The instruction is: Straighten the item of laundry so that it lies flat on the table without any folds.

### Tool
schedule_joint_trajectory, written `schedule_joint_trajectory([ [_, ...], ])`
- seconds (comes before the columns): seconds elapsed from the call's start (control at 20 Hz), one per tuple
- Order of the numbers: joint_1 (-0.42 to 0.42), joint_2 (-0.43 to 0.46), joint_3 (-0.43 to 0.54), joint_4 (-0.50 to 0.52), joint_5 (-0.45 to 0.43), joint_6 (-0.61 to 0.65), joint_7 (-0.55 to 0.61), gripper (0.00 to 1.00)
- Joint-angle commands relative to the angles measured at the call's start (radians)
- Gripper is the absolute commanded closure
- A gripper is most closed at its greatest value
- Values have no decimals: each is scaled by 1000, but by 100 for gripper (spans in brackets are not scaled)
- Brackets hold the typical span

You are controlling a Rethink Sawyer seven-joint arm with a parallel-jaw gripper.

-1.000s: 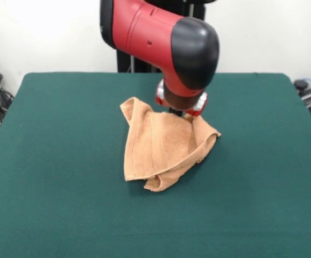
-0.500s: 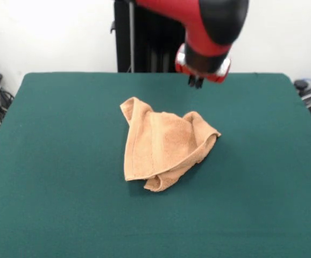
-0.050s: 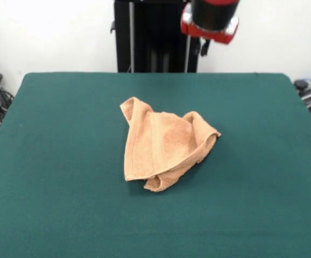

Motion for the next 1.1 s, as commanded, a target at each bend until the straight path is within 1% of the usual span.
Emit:
schedule_joint_trajectory([
  [0.05,13,-144,23,205,-75,-49,58,100],
  [0.25,-5,-154,37,214,-79,-60,69,100],
  [0.55,-15,-180,61,290,-64,-123,83,100],
  [0.9,-39,-158,103,351,-32,-218,90,100],
  [1.1,-40,-130,131,362,-14,-271,117,100],
])
